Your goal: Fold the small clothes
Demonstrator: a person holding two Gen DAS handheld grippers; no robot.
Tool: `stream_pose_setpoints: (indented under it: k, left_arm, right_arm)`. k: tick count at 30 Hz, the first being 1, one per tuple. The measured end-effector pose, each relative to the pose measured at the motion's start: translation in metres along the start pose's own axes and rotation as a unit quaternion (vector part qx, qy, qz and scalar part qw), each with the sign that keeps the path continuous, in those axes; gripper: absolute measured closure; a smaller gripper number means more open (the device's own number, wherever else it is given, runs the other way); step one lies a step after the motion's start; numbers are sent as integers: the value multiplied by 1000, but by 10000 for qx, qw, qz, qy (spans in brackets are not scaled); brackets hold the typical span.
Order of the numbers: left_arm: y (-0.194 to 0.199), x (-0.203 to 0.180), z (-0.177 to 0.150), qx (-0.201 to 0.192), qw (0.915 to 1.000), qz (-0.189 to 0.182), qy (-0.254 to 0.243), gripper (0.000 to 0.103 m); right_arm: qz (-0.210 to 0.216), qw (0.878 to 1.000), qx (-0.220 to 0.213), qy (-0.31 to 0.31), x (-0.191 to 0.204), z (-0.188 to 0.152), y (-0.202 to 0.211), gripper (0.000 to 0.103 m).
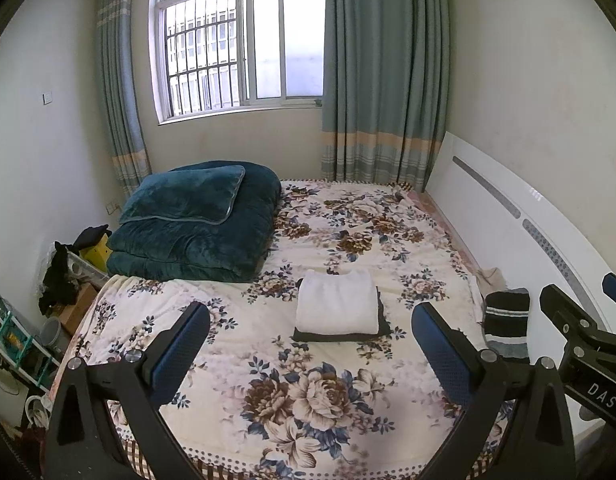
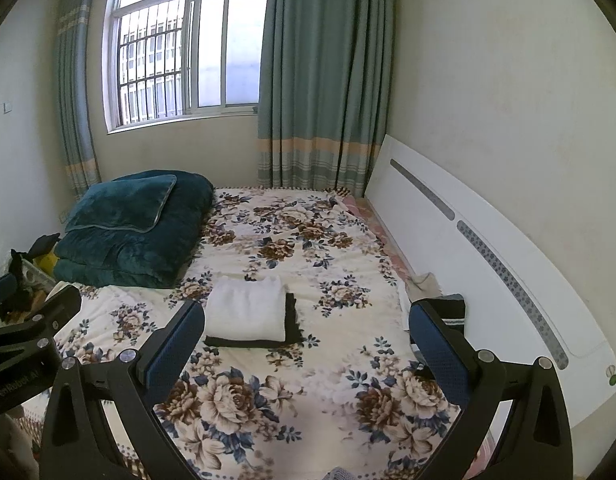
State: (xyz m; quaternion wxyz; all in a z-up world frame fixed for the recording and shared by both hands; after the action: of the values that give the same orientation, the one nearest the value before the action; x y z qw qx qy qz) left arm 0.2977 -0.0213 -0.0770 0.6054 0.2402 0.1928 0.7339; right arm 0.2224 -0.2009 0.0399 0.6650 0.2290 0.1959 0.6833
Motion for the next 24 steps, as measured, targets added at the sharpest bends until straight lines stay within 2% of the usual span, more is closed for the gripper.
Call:
stream_pose_setpoints:
  k: [24]
  left_arm:
    - [0, 4, 0, -8, 10000, 10, 1, 0]
  right_arm:
    - [-33, 10000, -9, -26, 1, -5, 3, 0]
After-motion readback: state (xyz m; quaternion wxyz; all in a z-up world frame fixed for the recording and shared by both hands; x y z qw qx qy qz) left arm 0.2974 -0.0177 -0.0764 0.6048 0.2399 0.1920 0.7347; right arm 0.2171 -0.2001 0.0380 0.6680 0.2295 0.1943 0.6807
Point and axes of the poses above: each gripper's, at about its wrist camera, not at the fingertips, and y roughly against the way its jaws point, x to its left, z to its top, the point moved 9 cm from there along -y, roughly the way its jaws point, and after that the axes turned 14 degrees about z, right-handed, at the moved point
